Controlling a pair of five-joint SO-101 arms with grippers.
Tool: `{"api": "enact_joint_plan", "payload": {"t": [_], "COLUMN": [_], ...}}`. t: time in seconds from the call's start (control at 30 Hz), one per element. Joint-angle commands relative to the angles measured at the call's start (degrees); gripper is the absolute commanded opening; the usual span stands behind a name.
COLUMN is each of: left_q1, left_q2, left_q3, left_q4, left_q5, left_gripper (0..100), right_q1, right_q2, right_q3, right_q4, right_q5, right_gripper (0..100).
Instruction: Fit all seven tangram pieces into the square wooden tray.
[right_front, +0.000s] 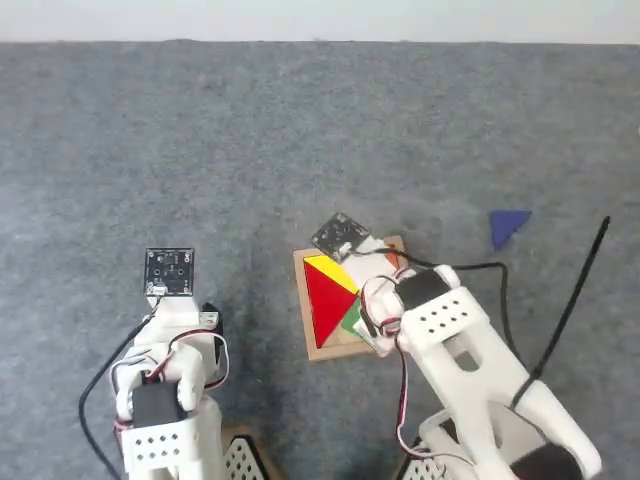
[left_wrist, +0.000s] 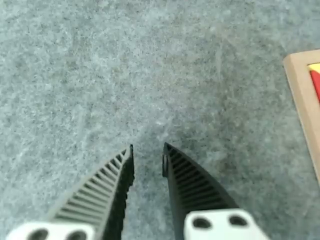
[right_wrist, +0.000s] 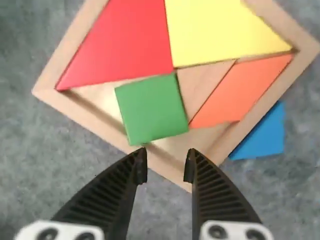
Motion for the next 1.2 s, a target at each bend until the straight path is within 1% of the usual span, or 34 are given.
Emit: {"api": "enact_joint_plan", "payload": {"t": [0.0, 0.17, 0.33, 0.5, 0.67, 0.8, 1.03, 1.17], "left_q1": [-0.3, -0.3, -0.3, -0.3, -0.3, -0.3, -0.3, -0.3], "left_q2": [-1.1, -1.1, -1.1, -1.1, -1.1, -1.1, -1.1, -1.1], "left_q3": [-0.7, -0.7, -0.7, -0.7, -0.7, -0.7, -0.7, -0.7], "left_q4": [0.2, 0.2, 0.2, 0.2, 0.2, 0.2, 0.2, 0.2], "left_q5": [-0.1, -0.1, -0.1, -0.1, -0.1, -0.1, -0.1, -0.1], "left_gripper": [9, 9, 9, 9, 9, 9, 9, 9], "right_q1": [-2.3, -2.6, -2.6, -3.6, -3.2, -3.2, -3.1, 0.7], "right_q2": [-2.1, 5.1, 11.8, 13.1, 12.7, 5.8, -16.8, -20.2], "right_q3": [0.2, -0.6, -3.9, -3.8, -3.9, -1.8, 7.3, 7.7], "right_q4": [-2.4, -5.4, -5.9, -9.0, -10.9, -10.2, -7.9, -6.6], "right_q5": [0.4, 0.4, 0.4, 0.2, -2.5, -2.5, -2.4, -2.0], "right_gripper": [13.3, 13.3, 13.3, 13.3, 13.3, 13.3, 13.6, 13.7]}}
